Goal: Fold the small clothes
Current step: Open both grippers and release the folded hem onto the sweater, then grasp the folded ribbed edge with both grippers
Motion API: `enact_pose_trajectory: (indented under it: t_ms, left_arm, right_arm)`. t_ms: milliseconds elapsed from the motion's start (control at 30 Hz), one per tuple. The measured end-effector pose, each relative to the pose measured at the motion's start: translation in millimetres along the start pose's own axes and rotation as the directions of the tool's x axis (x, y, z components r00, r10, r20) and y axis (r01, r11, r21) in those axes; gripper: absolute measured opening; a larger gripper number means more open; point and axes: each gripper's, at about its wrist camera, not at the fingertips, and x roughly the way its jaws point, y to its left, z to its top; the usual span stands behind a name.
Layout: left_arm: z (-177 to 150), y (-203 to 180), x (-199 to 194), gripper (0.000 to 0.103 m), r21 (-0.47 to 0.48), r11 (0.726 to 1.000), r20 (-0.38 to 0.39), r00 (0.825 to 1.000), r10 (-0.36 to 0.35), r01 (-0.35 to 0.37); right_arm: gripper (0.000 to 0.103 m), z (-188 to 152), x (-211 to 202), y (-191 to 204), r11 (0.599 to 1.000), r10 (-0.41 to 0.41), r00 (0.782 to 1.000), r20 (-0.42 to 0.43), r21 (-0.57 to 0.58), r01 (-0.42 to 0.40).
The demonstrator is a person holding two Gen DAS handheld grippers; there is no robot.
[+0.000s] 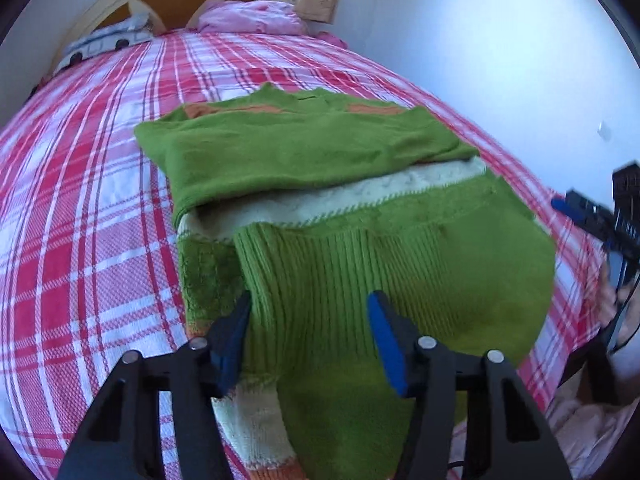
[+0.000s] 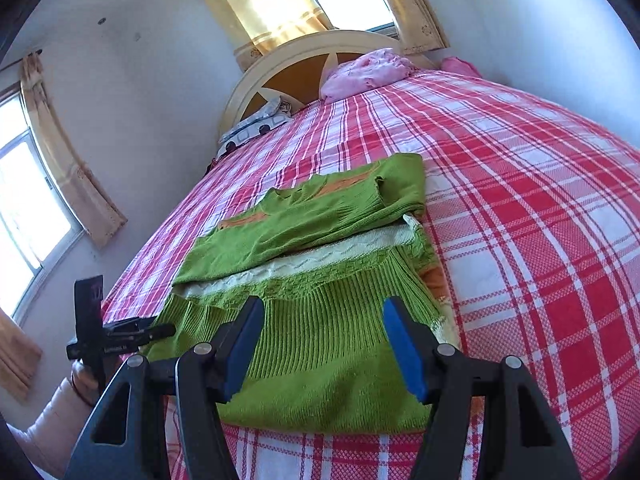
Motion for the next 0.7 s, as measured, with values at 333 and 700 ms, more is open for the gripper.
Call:
enact_pose_trajectory:
  t_ms: [333, 700]
  left_arm:
    - [7, 15, 10, 0.052, -0.119, 0.992, 0.009, 0.999, -0.050, 0.051]
    - [-1, 19, 0, 0.010, -0.145, 0.988, 0.017, 0.998, -0.056, 0.058]
  right_arm:
    - [0.063, -2, -2, -6, 0.999, -0.027, 1.000, 0.009, 0.021, 0.026]
    - [0.063, 26, 12, -16, 0.975, -0.156, 0.988, -0.018, -0.162, 0.151]
